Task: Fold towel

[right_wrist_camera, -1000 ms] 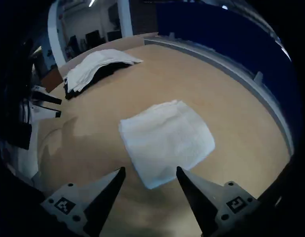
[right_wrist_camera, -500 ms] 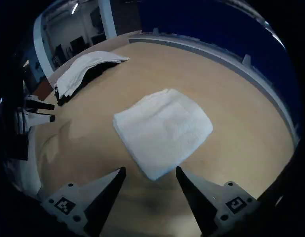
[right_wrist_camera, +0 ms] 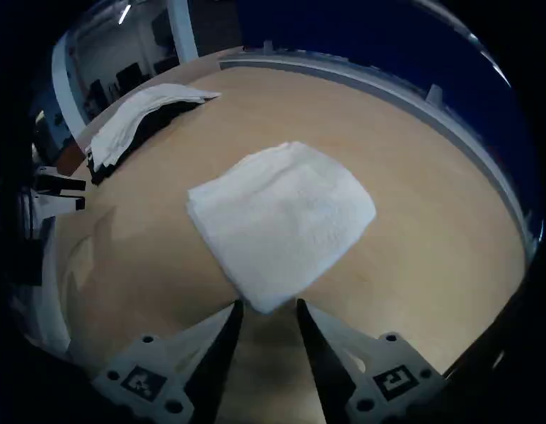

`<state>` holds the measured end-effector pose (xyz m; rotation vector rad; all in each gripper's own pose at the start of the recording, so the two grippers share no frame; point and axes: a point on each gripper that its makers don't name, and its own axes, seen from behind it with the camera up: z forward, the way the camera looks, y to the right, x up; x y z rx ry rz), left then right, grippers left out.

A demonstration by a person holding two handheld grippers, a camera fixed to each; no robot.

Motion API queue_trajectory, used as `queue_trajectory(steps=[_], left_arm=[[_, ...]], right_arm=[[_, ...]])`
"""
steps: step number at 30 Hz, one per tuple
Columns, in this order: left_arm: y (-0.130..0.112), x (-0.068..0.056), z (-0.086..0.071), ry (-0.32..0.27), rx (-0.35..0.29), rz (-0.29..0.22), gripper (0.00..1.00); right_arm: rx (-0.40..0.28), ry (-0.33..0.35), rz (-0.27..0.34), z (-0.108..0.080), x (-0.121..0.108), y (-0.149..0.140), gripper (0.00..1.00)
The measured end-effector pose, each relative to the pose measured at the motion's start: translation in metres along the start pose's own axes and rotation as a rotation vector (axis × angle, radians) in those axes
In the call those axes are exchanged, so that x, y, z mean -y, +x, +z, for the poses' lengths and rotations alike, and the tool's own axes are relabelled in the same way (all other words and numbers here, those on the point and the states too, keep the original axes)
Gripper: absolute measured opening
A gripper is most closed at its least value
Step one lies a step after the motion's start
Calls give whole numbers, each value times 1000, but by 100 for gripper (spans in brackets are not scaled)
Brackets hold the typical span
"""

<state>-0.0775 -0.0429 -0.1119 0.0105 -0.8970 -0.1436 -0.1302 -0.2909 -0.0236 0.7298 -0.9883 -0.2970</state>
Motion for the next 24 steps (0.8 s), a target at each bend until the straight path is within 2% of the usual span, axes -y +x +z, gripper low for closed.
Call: queue_trajectory(steps=[4,12,16,20,24], left_arm=[[0,1,0,2,0,0,93],[1,0,-1,2,-1,1,94],[1,0,-1,1,-1,2,93],[1,0,0,1,0,5,93],[0,0,0,3,1,6,93]], right_arm=[[2,4,6,0,0,-2,42],[3,12,3,-1,3,-2,38],[0,15,1,0,5,-3,26],[-2,13,1,1,5,-3,23],[-9,1,-1,0,2,-2,10]])
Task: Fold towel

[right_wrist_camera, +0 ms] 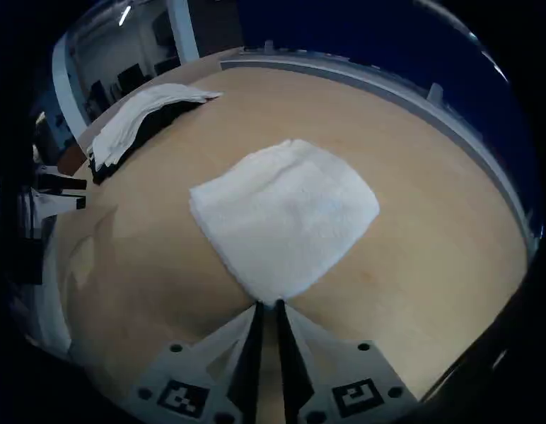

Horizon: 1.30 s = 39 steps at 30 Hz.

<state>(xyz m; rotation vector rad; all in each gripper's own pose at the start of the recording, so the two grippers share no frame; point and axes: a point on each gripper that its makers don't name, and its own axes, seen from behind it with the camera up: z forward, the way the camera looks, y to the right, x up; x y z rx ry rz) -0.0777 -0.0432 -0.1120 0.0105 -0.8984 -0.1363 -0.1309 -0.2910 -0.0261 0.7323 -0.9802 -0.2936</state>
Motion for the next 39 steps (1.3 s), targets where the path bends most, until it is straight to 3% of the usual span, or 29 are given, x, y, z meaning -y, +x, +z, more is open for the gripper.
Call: queue_trajectory(steps=[7,18,39], left_arm=[[-1,1,-1,1,0,-1,93],[0,0,-2,0,-1,2,93],[11,-7,-8,-4,-28,10,93]], right_arm=[[-9,-28,9,-1,-9,0,3],[-61,-32,-6,-11,-12,16,2],[-365,-70,-115,-99,-27,140,2]])
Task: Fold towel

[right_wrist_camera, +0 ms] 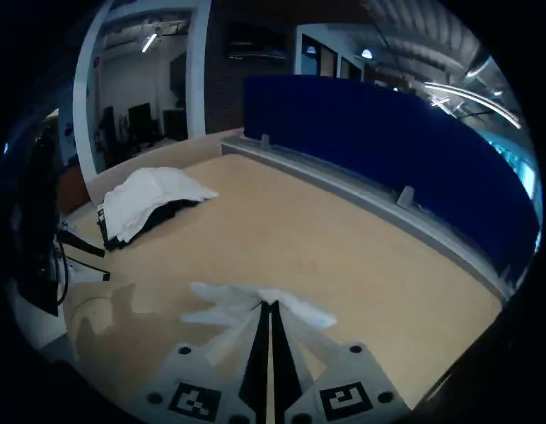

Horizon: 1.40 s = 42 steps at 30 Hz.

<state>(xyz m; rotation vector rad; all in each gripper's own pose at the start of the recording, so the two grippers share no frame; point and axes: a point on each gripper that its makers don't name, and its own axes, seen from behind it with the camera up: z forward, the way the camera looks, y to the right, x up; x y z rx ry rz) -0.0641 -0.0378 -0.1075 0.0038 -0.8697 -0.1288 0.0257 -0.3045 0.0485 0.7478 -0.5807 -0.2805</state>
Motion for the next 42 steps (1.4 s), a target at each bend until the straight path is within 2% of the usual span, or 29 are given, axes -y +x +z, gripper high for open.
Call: queue_trajectory(steps=[6,14,23,32,42], left_arm=[[1,-4,-2,-4,-2,4,93],[3,-7,-3,-7,-6,4,93],[3,-8,-4,-6,-8,9,93],[4,-13,-5,-10,-9,20,93],[6,-20,-4,-17,-9,38,93]], right_arm=[[-37,-3,-17,-8,-5,19,2],[-58,-19,-10,-19,-13,27,2],[-85,-54,11,-40,-38,35,2],[-88,-128,29,-68,-81,28,2],[-82,-229,64,-106,-150,10,2]])
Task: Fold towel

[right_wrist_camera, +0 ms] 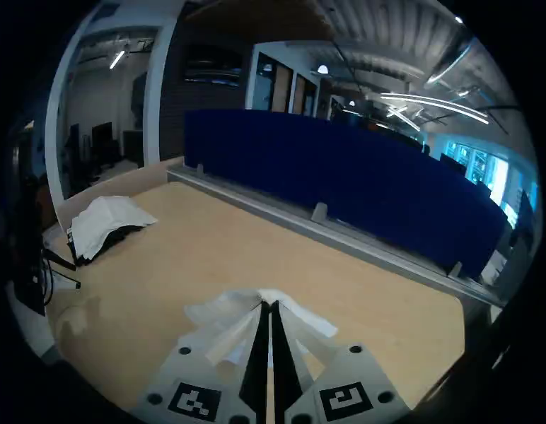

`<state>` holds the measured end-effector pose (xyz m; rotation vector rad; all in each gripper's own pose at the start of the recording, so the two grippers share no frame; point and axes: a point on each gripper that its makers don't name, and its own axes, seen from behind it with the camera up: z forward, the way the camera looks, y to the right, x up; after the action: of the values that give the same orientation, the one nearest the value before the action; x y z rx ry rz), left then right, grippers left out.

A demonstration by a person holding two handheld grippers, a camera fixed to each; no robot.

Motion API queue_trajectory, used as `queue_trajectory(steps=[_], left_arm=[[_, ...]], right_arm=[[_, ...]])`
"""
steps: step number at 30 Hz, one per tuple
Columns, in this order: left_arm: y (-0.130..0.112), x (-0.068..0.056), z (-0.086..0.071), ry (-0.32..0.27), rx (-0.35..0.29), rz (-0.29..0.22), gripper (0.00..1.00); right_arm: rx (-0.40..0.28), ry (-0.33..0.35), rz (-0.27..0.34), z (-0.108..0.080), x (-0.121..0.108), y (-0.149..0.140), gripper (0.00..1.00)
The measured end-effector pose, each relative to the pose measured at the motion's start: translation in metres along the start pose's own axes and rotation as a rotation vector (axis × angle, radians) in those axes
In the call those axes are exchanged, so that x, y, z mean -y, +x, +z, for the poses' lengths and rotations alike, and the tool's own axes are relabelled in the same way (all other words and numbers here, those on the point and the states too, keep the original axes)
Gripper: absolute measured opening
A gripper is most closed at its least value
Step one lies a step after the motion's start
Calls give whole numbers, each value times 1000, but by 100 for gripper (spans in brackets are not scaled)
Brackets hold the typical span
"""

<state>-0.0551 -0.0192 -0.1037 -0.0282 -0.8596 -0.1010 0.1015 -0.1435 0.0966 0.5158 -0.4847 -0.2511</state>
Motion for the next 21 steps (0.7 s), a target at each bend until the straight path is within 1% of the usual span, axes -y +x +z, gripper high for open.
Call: queue_trajectory(steps=[3,6,12,16,21], left_arm=[[1,-2,0,-1,1,4,93],[1,-3,0,-2,2,9,93],[-2,-7,-1,-3,5,11,93],[-3,-9,-2,-4,7,16,93],[-3,-11,-3,-3,8,21,93]], right_arm=[[4,-28,11,-5,-26,-4,2],[15,-56,9,-10,-50,-11,2],[30,-96,15,-15,-87,-22,2],[42,-108,9,-16,-102,-28,2],[55,-111,0,-16,-111,-34,2]])
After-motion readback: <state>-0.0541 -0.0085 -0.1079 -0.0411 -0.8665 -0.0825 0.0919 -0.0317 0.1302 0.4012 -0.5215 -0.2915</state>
